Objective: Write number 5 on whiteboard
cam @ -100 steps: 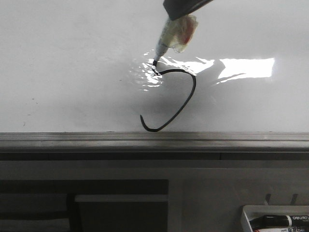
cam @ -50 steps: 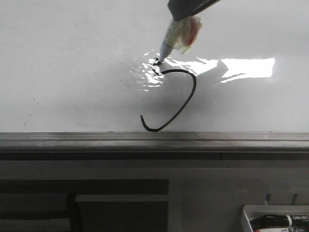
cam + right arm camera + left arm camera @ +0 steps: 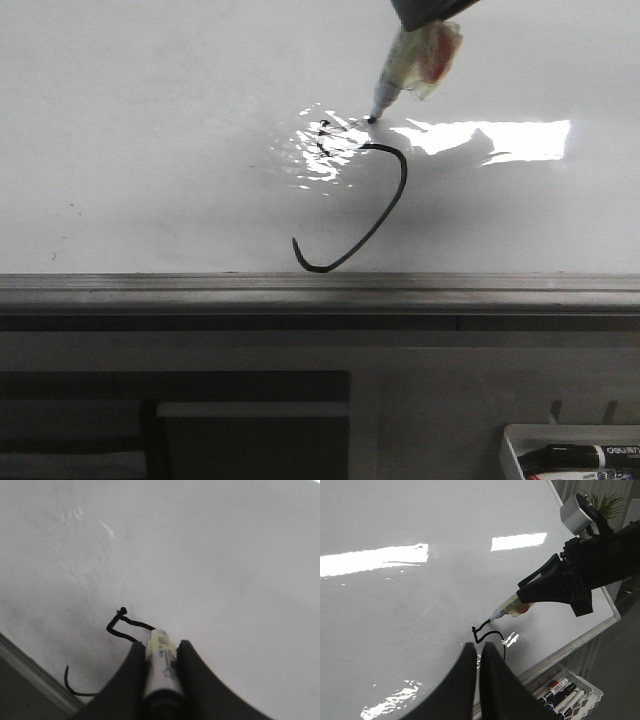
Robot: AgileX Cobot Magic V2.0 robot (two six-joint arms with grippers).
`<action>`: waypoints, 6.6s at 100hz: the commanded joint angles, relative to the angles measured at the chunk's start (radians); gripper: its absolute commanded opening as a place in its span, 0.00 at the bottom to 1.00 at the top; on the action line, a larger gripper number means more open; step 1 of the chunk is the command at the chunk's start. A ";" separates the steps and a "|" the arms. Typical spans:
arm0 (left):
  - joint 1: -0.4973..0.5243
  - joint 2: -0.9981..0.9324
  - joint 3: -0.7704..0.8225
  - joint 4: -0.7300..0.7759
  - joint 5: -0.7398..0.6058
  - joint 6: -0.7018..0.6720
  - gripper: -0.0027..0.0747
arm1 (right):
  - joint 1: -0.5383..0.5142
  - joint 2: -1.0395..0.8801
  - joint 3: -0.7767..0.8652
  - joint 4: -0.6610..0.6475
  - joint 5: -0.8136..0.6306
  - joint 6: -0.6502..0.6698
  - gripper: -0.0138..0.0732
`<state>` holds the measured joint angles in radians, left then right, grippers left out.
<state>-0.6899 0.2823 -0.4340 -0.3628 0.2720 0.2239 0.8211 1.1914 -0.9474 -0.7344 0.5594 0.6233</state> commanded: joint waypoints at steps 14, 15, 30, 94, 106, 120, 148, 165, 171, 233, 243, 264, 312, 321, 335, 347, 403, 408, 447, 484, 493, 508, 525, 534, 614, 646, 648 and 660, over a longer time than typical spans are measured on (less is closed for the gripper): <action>0.002 0.010 -0.029 -0.011 -0.073 -0.006 0.01 | -0.059 -0.066 0.044 -0.098 0.117 0.043 0.11; 0.002 0.010 -0.029 -0.011 -0.073 -0.006 0.01 | -0.065 -0.068 0.046 -0.098 0.117 0.043 0.11; 0.002 0.010 -0.029 -0.011 -0.073 -0.006 0.01 | -0.123 -0.106 0.066 -0.098 0.108 0.043 0.11; 0.002 0.048 -0.062 -0.003 -0.031 0.003 0.26 | 0.073 -0.277 -0.061 -0.137 -0.176 0.025 0.11; 0.002 0.135 -0.134 0.046 0.055 0.033 0.56 | 0.076 -0.264 -0.062 -0.135 -0.181 0.020 0.08; 0.002 0.254 -0.235 0.048 0.179 0.162 0.60 | 0.083 -0.233 -0.054 -0.009 -0.219 -0.074 0.08; -0.029 0.444 -0.402 0.001 0.383 0.413 0.60 | 0.175 -0.168 -0.038 0.412 -0.070 -0.651 0.08; -0.082 0.538 -0.466 -0.104 0.486 0.537 0.60 | 0.175 -0.168 -0.035 0.460 -0.070 -0.768 0.08; -0.100 0.568 -0.482 -0.106 0.496 0.541 0.60 | 0.175 -0.168 -0.030 0.505 -0.072 -0.851 0.08; -0.163 0.704 -0.531 -0.135 0.502 0.547 0.60 | 0.255 -0.170 0.008 0.693 -0.240 -1.040 0.08; -0.163 0.717 -0.531 -0.144 0.500 0.547 0.55 | 0.257 -0.170 0.008 0.693 -0.243 -1.040 0.08; -0.163 0.735 -0.531 -0.146 0.464 0.547 0.31 | 0.257 -0.170 0.008 0.693 -0.241 -1.040 0.08; -0.163 0.780 -0.531 -0.142 0.432 0.547 0.01 | 0.257 -0.170 0.008 0.693 -0.232 -1.040 0.08; -0.163 0.800 -0.531 -0.144 0.432 0.547 0.01 | 0.257 -0.170 0.008 0.693 -0.217 -1.040 0.08; -0.163 0.816 -0.531 -0.144 0.432 0.547 0.01 | 0.257 -0.170 0.008 0.698 -0.185 -1.040 0.08; -0.163 0.816 -0.531 -0.144 0.428 0.547 0.01 | 0.257 -0.168 0.008 0.702 -0.177 -1.040 0.11; -0.091 0.816 -0.418 -0.223 0.312 0.364 0.01 | 0.153 -0.327 -0.046 0.702 -0.249 -1.034 0.72; -0.079 0.816 -0.394 -0.229 0.270 0.312 0.01 | 0.124 -0.360 -0.046 0.702 -0.226 -1.010 0.71; -0.070 0.907 -0.347 -0.251 -0.092 -0.020 0.01 | -0.014 -0.502 -0.046 0.702 -0.042 -0.899 0.09; -0.061 1.015 -0.347 -0.246 -0.225 -0.066 0.01 | -0.014 -0.537 -0.043 0.702 0.110 -0.899 0.09; -0.045 1.023 -0.347 -0.244 -0.232 -0.066 0.01 | -0.014 -0.537 -0.039 0.702 0.117 -0.897 0.09; -0.004 1.042 -0.347 -0.230 -0.232 -0.066 0.01 | -0.014 -0.537 -0.026 0.702 0.110 -0.897 0.09; 0.027 1.049 -0.347 -0.225 -0.255 -0.066 0.01 | -0.014 -0.537 0.010 0.702 0.089 -0.897 0.09; 0.029 1.049 -0.347 -0.218 -0.272 -0.066 0.01 | -0.014 -0.537 0.030 0.702 0.078 -0.897 0.09; 0.031 1.071 -0.347 -0.171 -0.319 -0.066 0.23 | -0.014 -0.535 0.043 0.702 0.021 -0.891 0.09; 0.031 1.071 -0.347 -0.177 -0.319 -0.066 0.49 | -0.014 -0.535 0.043 0.702 0.021 -0.891 0.09; 0.031 1.071 -0.347 -0.177 -0.319 -0.066 0.49 | -0.014 -0.535 0.043 0.702 0.021 -0.891 0.09; 0.031 1.071 -0.347 -0.178 -0.322 -0.066 0.50 | -0.014 -0.535 0.043 0.702 0.021 -0.891 0.09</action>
<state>-0.6803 1.3529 -0.7611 -0.5425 0.0651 0.1595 0.8118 0.6535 -0.8796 -0.0275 0.6603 -0.2723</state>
